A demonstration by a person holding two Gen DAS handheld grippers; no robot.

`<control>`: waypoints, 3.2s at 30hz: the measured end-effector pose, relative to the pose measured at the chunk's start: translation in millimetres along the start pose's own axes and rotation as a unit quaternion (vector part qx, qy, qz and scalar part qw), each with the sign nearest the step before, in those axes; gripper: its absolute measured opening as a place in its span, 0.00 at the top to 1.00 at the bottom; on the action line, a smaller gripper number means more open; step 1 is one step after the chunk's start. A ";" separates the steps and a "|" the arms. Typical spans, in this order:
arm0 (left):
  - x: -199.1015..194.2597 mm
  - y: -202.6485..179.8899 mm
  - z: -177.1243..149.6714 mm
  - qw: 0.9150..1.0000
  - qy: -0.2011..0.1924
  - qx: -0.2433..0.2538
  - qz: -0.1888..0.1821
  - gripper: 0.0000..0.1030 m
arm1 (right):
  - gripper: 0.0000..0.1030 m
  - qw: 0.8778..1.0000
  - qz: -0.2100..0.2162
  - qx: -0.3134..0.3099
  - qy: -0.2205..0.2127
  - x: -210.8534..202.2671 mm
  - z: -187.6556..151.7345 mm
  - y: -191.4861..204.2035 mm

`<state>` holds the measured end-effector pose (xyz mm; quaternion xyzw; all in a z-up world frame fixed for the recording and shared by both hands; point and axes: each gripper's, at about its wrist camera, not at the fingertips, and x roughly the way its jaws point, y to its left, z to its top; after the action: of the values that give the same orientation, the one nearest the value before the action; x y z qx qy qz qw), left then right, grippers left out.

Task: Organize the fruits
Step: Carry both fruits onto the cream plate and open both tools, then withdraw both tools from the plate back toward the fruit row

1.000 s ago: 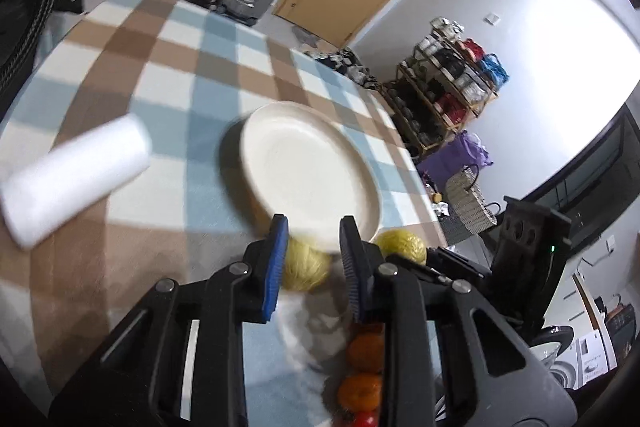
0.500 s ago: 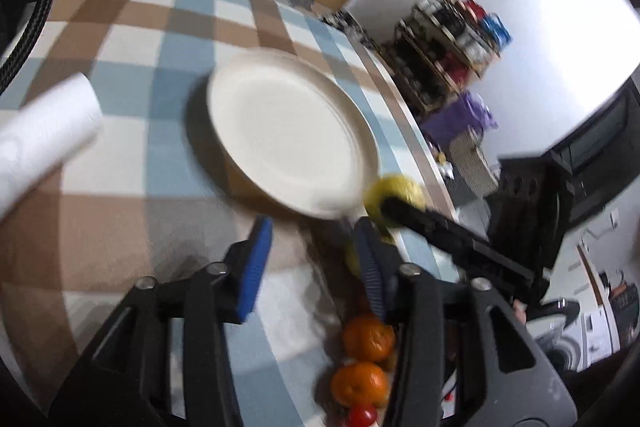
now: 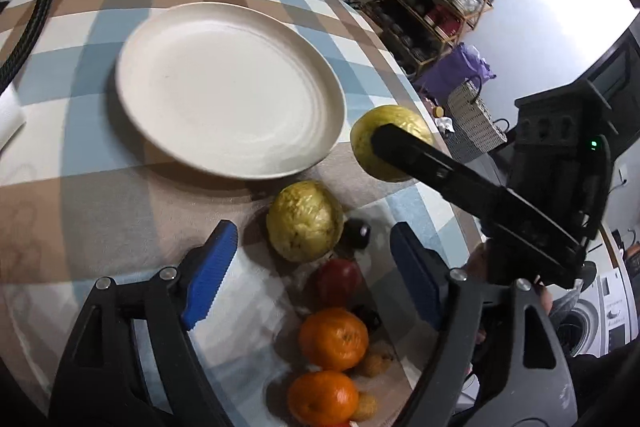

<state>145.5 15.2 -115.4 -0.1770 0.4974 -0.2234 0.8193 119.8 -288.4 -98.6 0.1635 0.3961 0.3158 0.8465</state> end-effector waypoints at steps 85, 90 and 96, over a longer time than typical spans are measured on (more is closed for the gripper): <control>-69.3 8.4 120.2 0.972 -0.153 0.002 0.177 0.17 | 0.04 0.989 -0.089 -0.108 -0.043 -11.0 88.0 34.1; -102.2 -24.5 86.9 0.965 -0.173 0.031 0.194 0.12 | 0.00 0.987 -0.080 -0.104 -0.091 -57.8 67.1 52.8; -141.1 -68.1 37.6 0.948 -0.218 0.075 0.221 0.01 | 0.00 0.980 -0.078 -0.110 -0.149 -108.7 35.6 77.1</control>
<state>109.0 37.2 40.0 -0.0450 0.3150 -0.0296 0.9476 63.2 -304.0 26.2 0.0827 0.2401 0.2625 0.9309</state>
